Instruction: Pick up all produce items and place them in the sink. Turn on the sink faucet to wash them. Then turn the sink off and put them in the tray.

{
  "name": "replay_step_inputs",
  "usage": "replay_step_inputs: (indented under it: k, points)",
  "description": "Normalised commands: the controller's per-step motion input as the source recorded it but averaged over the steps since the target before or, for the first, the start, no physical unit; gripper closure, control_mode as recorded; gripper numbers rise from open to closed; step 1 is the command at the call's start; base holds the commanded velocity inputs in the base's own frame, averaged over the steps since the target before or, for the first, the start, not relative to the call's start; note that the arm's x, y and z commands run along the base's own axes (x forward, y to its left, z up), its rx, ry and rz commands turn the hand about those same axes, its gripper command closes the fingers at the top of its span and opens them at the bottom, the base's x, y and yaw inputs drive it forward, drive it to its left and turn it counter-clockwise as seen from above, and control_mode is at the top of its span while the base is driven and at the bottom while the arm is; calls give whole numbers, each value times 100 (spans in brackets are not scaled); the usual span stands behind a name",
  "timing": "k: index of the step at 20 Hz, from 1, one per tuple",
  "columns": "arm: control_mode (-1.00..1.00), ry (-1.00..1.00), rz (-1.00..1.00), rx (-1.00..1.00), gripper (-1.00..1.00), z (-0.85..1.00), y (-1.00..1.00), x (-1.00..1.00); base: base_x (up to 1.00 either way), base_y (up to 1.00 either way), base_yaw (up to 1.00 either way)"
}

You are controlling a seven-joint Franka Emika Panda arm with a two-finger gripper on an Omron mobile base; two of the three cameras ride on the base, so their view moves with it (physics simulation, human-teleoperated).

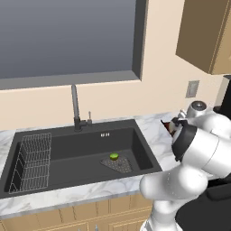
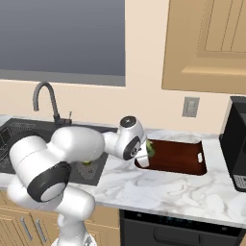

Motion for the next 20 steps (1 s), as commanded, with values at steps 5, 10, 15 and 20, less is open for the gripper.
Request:
replay_step_inputs:
  k: [5, 10, 15, 20]
  points:
    - [-100, 1, 0, 1, 100, -19, -9, 14, 0, 0, 0]
    - [-100, 1, 0, 1, 100, -19, -7, 16, 0, 0, 0]
    - [-100, 0, 0, 0, 100, -18, -1, 11, 0, 0, 0]
    - [-100, 0, 0, 0, 100, -20, 0, 7, 0, 0, 0]
